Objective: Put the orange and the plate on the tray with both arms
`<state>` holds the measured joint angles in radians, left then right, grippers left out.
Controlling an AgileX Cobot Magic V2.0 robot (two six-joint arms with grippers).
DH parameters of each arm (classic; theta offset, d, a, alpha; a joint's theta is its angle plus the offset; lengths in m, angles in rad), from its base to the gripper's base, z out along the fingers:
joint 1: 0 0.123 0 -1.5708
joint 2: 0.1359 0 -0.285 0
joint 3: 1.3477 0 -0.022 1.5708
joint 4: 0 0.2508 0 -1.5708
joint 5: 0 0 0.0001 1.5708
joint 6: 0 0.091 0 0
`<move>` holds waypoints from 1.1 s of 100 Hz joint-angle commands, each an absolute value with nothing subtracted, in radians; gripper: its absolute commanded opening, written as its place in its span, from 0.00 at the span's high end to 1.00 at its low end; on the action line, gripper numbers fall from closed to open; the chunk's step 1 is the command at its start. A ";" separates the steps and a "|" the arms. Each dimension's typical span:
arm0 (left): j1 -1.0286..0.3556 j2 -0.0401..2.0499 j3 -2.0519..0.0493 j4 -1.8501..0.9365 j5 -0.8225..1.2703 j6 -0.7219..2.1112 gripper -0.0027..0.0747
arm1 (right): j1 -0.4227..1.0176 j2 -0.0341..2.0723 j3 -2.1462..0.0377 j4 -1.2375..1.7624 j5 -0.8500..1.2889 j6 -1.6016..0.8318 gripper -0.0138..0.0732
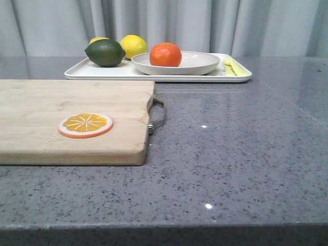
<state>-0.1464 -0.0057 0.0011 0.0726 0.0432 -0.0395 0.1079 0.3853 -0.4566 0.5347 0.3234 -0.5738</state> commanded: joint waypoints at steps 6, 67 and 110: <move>-0.146 -0.038 0.010 0.073 -0.029 -0.046 0.99 | 0.103 0.391 -0.482 0.545 0.248 -0.579 0.96; -0.146 -0.038 0.010 0.073 -0.029 -0.046 0.99 | 0.103 0.341 -0.424 0.446 0.204 -0.502 0.96; -0.146 -0.038 0.010 0.073 -0.029 -0.046 0.99 | 0.103 0.008 -0.109 0.015 0.118 -0.019 0.96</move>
